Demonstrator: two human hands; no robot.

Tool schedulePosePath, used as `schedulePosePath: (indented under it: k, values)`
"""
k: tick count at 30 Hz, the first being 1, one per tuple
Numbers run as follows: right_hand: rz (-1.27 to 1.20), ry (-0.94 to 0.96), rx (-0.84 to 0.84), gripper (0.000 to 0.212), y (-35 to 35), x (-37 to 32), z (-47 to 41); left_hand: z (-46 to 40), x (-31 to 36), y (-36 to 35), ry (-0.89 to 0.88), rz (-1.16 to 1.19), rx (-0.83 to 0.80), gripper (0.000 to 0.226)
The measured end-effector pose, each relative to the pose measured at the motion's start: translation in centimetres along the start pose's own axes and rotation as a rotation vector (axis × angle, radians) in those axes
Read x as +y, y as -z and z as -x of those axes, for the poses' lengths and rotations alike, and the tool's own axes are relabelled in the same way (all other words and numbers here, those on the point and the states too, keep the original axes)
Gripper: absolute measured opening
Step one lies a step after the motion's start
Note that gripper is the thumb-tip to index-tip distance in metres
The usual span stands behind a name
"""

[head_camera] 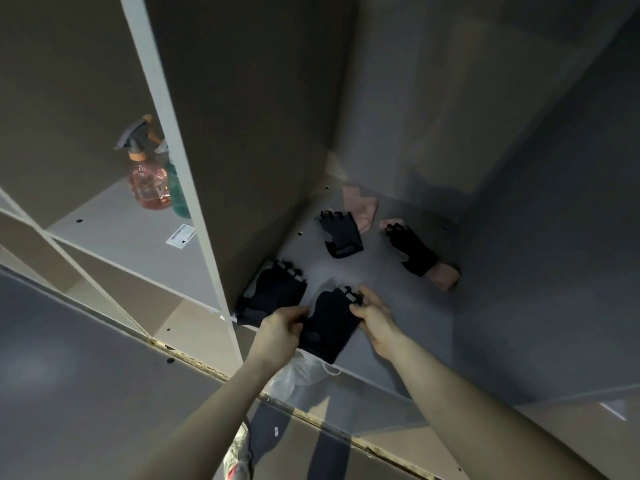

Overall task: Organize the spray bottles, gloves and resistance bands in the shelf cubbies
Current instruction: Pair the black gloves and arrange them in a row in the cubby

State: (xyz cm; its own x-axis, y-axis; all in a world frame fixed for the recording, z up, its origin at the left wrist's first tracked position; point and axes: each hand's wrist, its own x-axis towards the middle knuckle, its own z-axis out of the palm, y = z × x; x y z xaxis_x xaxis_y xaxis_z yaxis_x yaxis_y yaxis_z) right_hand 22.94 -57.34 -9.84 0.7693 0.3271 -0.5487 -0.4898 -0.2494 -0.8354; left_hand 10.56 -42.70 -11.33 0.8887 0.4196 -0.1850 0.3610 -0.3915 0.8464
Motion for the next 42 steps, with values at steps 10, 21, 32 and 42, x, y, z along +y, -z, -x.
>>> schedulePosePath:
  k: [10, 21, 32, 42]
  values:
    - [0.254, 0.083, -0.034, 0.046, -0.3, 0.1, 1.4, -0.1, -0.5, -0.3, -0.624, -1.015, -0.293, 0.042]
    - [0.326, 0.119, -0.12, 0.05, 0.9, 0.4, -0.2, -1.1, -0.4, 0.4, -0.623, -1.041, -0.219, 0.04]
    - [0.913, 0.261, 0.292, 0.045, 7.3, -3.8, -8.2, -12.0, 8.0, 0.7, -0.103, 0.044, -0.239, 0.042]
    - [1.271, 0.147, 0.396, 0.043, 8.8, -3.6, -10.6, -12.1, 6.2, -1.4, 0.078, 0.439, -0.183, 0.024]
